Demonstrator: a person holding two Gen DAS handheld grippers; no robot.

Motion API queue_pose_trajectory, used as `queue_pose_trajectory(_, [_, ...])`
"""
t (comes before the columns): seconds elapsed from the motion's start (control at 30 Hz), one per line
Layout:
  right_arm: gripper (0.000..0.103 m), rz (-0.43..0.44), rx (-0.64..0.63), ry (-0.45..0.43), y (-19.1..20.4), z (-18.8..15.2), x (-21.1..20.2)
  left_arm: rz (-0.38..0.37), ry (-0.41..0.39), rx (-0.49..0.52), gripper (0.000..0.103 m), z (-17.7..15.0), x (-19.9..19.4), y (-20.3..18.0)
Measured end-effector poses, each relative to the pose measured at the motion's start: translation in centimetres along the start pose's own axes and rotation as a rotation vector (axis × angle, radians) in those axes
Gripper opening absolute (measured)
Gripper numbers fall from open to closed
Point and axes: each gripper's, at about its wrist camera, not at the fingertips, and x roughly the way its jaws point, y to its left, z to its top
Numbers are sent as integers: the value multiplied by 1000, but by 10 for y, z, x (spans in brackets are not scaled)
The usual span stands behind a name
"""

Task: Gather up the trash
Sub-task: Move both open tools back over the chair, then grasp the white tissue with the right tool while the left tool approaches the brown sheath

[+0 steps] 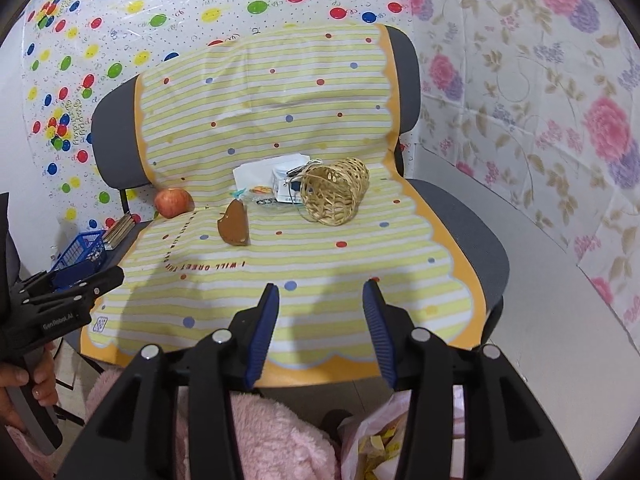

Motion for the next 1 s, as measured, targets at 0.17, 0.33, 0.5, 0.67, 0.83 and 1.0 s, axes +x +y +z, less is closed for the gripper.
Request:
queue_pose_trajectory(0.17, [44, 0, -13, 14, 3, 20, 26, 19, 8, -9, 73, 17, 22, 10])
queue_pose_trajectory(0.33, [44, 5, -18, 22, 4, 38, 52, 28, 19, -11, 76, 31, 43, 14])
queue_pose_trajectory(0.5, [44, 21, -11, 19, 4, 59, 78, 44, 26, -14, 78, 45, 67, 20])
queue_pose_trajectory(0.67, [44, 29, -32, 10, 11, 82, 102, 64, 30, -22, 78, 60, 91, 25])
queue_pose_trajectory(0.83, [44, 36, -39, 22, 15, 106, 141, 75, 30, -7, 78, 77, 107, 28])
queue_pose_trajectory(1.0, [44, 35, -54, 64, 19, 133, 189, 78, 32, 7, 78, 89, 123, 29])
